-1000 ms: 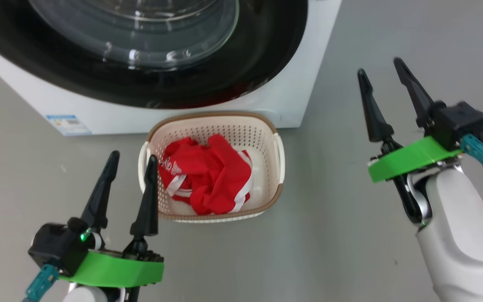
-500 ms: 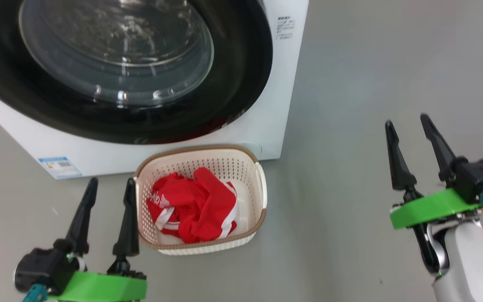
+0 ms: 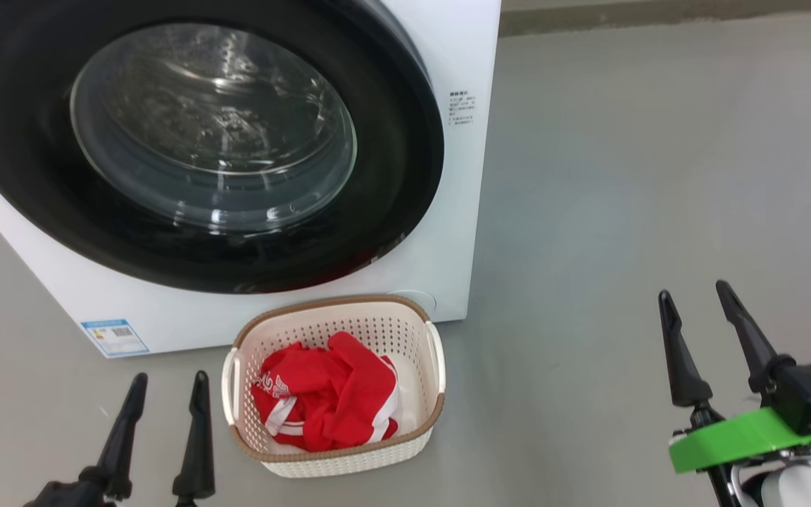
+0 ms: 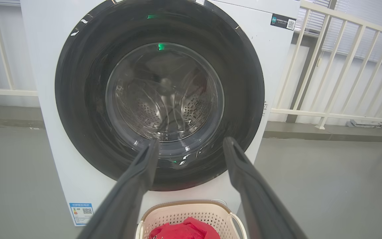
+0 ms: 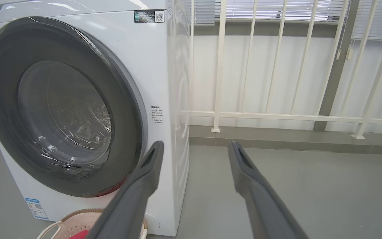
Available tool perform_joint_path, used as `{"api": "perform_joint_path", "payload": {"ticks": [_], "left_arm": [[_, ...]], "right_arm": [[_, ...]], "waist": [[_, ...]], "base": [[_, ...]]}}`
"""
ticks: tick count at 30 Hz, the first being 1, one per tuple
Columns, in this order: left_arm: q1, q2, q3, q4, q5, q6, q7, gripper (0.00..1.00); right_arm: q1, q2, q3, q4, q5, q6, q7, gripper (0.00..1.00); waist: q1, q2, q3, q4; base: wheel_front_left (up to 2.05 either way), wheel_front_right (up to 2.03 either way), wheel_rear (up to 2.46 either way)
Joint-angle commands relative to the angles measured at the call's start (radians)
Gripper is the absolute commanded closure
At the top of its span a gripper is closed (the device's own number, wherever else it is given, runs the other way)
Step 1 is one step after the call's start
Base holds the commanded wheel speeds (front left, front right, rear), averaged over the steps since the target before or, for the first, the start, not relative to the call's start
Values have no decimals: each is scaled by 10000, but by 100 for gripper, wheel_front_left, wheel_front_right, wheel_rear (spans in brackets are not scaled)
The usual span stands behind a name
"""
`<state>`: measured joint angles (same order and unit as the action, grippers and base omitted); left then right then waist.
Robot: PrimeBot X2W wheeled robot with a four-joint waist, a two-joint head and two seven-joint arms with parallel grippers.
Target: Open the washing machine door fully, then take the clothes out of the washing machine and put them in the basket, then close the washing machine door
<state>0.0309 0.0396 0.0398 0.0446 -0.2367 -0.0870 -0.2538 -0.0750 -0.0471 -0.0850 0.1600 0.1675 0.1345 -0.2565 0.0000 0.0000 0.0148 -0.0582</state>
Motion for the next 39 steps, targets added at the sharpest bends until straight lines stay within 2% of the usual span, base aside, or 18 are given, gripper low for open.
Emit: {"api": "perform_joint_path", "payload": {"ticks": [1,15,26,27,35,39], "left_arm": [[-102,132,395,-293,103,-96,-80,0],[316,145,737,-255,157,-261,-80,0],[361,133,791,-277,211,-329,-80,0],[524,8,449,23,79,-276,2,100],[607,-164,398,821,-229,-278,178,100],[552,-155,410,848,-673,-283,296,100]], "right_arm": [[-14,-33,198,-373,37,-38,-53,0],[1260,-32,256,-792,148,-38,-53,0],[1383,-32,137,-871,68,-38,-53,0],[1542,88,-36,-540,102,2,2,100],[1761,265,26,234,426,1,94,100],[1705,249,21,239,892,0,208,100]], "waist": [[0,0,-154,-6],[0,0,-427,67],[0,0,-459,75],[0,0,-461,73],[2,0,-456,83],[23,0,-467,100]], "base": [[0,0,0],[0,0,0],[0,0,0],[0,0,0],[0,0,0],[0,0,0]]}}
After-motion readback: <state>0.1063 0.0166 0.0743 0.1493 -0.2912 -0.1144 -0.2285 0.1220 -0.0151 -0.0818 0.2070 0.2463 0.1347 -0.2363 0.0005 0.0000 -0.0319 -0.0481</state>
